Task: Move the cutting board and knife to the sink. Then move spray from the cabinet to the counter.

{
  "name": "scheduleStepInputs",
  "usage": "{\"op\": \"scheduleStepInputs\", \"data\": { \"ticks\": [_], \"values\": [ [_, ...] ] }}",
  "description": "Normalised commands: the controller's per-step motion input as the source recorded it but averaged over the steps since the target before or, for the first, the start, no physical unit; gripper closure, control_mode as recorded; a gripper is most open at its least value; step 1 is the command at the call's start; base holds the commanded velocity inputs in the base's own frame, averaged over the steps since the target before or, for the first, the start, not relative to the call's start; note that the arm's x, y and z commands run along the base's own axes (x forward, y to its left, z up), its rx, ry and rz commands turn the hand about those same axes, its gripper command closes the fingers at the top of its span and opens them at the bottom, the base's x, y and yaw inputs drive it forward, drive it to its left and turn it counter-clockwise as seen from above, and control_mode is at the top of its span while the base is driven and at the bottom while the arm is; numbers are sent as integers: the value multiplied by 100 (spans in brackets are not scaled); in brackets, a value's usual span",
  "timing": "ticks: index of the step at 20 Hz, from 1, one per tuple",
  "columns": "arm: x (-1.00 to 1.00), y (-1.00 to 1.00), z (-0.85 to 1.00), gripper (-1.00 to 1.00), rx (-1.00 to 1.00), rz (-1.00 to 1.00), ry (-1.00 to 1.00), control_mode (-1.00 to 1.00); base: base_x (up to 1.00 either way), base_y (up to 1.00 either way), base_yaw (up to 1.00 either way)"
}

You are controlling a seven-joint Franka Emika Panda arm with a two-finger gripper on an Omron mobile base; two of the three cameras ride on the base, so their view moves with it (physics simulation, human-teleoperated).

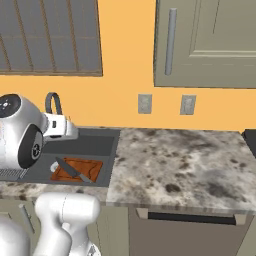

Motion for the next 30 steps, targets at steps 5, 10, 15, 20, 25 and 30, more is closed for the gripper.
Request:
{"op": "scheduleStepInputs", "data": {
  "ticks": [5,10,15,20,25,30],
  "values": [
    [-30,0,0,-100,3,-1,1,-100,0,0,0],
    [-25,0,0,-100,1,0,0,-100,0,0,0],
    [0,0,0,-100,0,0,0,100,-89,14,0],
    [0,0,0,-100,0,0,0,100,-95,91,0],
    [0,0,0,-100,0,0,0,100,-24,100,0],
    [0,0,0,-100,0,0,0,100,4,100,0]
  ]
}}
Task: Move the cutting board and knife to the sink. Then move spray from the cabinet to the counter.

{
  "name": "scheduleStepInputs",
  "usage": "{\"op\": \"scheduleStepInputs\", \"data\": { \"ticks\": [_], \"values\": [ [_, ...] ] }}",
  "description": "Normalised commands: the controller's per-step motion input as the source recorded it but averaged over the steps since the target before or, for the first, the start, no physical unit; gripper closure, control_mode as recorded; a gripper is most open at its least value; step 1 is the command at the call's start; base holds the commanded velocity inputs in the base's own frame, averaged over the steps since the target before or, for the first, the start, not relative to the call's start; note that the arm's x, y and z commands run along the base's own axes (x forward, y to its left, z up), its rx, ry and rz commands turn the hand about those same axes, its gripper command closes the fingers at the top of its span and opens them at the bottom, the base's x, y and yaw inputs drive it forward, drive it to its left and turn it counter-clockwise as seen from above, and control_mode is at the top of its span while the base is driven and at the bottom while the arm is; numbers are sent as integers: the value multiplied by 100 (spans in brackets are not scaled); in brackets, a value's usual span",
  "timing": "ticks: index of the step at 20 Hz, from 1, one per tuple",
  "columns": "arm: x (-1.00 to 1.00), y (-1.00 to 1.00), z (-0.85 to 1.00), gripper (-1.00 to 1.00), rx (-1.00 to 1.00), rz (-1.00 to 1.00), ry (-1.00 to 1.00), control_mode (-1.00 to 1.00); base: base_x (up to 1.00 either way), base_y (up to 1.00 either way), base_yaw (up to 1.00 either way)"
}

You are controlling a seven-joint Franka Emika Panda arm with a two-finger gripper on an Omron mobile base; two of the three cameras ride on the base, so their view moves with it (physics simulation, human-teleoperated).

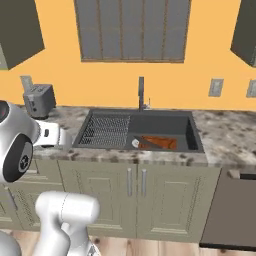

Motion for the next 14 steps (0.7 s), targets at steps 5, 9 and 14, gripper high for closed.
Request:
{"op": "scheduleStepInputs", "data": {
  "ticks": [5,9,14],
  "values": [
    [0,0,0,-100,0,0,0,100,3,100,0],
    [0,0,0,-100,0,0,0,100,7,100,-2],
    [0,0,0,-100,0,0,0,100,34,72,-2]
  ]
}}
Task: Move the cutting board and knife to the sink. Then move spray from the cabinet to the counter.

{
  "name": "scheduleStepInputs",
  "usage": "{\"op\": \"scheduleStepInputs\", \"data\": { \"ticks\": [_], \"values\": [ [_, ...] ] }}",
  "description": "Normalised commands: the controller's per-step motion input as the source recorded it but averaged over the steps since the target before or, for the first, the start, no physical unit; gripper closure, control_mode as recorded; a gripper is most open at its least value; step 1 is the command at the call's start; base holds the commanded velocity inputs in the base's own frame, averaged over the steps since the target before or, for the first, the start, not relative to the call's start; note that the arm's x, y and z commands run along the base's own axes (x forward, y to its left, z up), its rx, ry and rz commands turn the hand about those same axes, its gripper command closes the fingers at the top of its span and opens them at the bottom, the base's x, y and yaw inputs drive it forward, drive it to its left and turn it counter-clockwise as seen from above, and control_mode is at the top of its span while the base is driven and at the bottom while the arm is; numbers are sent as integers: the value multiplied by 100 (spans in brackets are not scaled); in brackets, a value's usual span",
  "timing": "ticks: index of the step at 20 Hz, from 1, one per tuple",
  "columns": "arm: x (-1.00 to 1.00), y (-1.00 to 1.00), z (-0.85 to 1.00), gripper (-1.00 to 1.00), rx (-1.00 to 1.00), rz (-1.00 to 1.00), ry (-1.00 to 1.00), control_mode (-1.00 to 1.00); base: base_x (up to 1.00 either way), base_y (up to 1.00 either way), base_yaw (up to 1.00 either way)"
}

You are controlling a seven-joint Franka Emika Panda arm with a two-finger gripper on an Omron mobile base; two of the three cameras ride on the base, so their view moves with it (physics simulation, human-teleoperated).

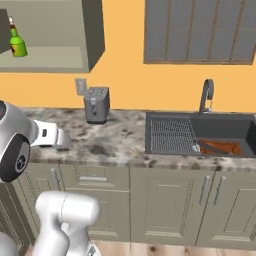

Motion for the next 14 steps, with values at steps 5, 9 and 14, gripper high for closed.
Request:
{"op": "scheduleStepInputs", "data": {
  "ticks": [5,9,14],
  "values": [
    [0,0,0,-100,0,0,0,100,61,36,0],
    [0,0,0,-100,0,0,0,100,67,41,0],
    [0,0,0,-100,0,0,0,100,46,64,0]
  ]
}}
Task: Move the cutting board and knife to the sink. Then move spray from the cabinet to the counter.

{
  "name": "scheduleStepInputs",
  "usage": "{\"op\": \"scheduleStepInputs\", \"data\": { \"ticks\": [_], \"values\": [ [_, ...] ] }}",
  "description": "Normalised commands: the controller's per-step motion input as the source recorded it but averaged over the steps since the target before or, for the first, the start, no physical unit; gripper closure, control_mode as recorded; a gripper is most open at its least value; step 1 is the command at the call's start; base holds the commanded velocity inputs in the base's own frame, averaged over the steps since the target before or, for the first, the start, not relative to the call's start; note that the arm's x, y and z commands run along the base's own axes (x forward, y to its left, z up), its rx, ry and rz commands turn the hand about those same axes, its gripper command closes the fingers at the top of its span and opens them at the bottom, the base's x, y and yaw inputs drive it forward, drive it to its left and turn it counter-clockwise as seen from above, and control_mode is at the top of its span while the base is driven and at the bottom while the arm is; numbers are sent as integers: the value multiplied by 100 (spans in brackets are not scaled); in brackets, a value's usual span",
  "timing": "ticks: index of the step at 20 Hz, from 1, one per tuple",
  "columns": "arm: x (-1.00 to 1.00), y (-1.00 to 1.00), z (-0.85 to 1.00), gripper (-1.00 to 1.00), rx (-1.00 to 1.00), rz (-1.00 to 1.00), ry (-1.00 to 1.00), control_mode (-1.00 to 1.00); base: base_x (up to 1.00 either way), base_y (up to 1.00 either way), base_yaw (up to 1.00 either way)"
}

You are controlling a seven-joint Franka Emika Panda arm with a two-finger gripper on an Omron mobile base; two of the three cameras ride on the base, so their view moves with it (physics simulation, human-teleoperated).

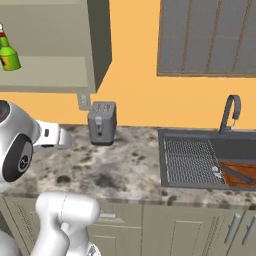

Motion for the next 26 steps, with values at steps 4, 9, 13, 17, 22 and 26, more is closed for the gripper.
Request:
{"op": "scheduleStepInputs", "data": {
  "ticks": [4,9,13,17,22,26],
  "values": [
    [0,0,0,-100,0,0,0,100,55,54,0],
    [0,0,0,-100,0,0,0,100,91,37,0],
    [0,0,0,-100,0,0,0,100,99,48,0],
    [24,24,3,-100,0,0,0,-100,47,30,0],
    [-30,26,60,-100,5,5,-18,-100,0,0,0],
    [-88,9,100,-100,12,8,-41,-100,0,0,0]
  ]
}}
